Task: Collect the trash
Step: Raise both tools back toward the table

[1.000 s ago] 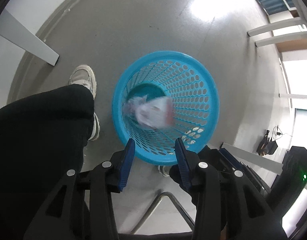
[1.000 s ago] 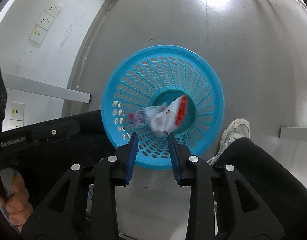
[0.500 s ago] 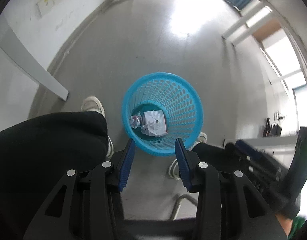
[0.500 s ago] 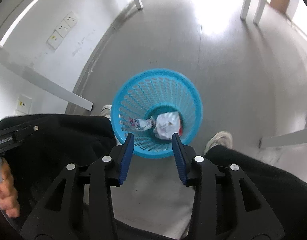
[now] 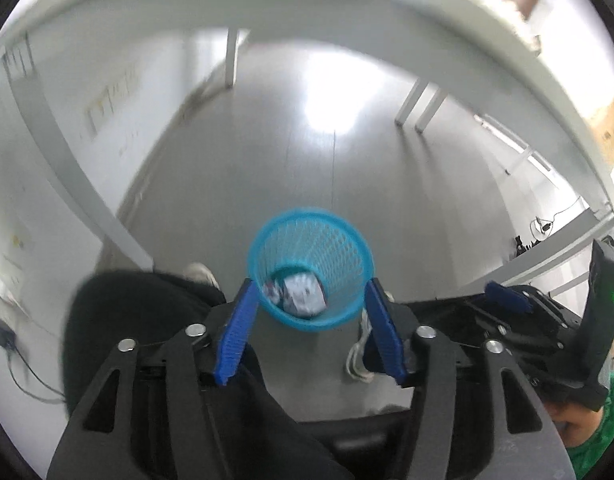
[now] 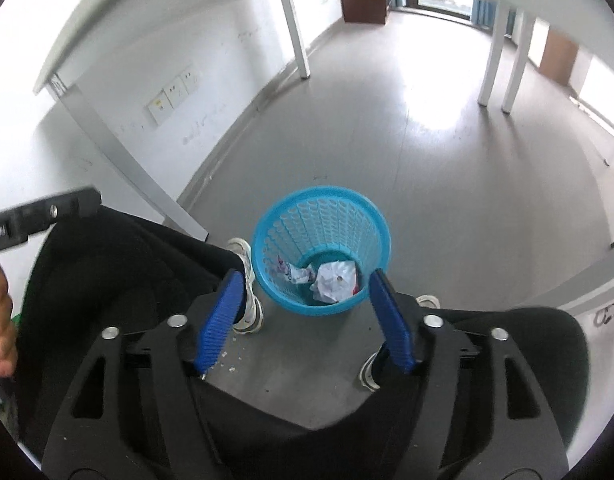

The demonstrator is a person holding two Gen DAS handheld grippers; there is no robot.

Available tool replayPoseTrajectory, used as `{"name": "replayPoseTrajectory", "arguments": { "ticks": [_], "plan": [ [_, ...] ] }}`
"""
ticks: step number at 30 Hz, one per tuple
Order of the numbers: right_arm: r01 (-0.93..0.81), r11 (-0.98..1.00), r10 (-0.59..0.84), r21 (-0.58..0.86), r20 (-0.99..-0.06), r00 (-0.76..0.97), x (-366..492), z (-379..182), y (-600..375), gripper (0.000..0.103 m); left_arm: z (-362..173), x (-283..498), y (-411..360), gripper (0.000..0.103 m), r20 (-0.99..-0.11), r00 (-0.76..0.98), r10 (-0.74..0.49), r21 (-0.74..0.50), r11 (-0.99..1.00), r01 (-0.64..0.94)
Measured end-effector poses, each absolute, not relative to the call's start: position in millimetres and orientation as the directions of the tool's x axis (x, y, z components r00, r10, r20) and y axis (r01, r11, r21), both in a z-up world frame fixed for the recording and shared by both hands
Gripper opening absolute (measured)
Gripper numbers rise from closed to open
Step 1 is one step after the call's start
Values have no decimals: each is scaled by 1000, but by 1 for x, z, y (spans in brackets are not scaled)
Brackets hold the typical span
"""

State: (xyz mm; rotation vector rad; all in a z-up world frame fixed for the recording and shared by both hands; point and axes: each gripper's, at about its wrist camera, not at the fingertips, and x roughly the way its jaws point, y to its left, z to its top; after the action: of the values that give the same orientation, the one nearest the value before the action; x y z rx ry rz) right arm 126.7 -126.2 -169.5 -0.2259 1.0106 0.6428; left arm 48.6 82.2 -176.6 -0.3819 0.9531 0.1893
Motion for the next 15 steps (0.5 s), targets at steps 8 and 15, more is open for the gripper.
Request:
{"name": "replayPoseTrajectory", "arguments": {
  "ticks": [8, 15],
  "plan": [
    [-630, 762, 507, 147, -741, 440, 84, -94, -152, 76, -124, 27, 74, 74, -713, 696, 77, -185, 938, -294],
    [-646, 748, 590, 152, -598, 542, 63, -13, -165, 82, -91, 12, 75, 78, -645, 760, 75, -206, 941, -268]
  ]
}}
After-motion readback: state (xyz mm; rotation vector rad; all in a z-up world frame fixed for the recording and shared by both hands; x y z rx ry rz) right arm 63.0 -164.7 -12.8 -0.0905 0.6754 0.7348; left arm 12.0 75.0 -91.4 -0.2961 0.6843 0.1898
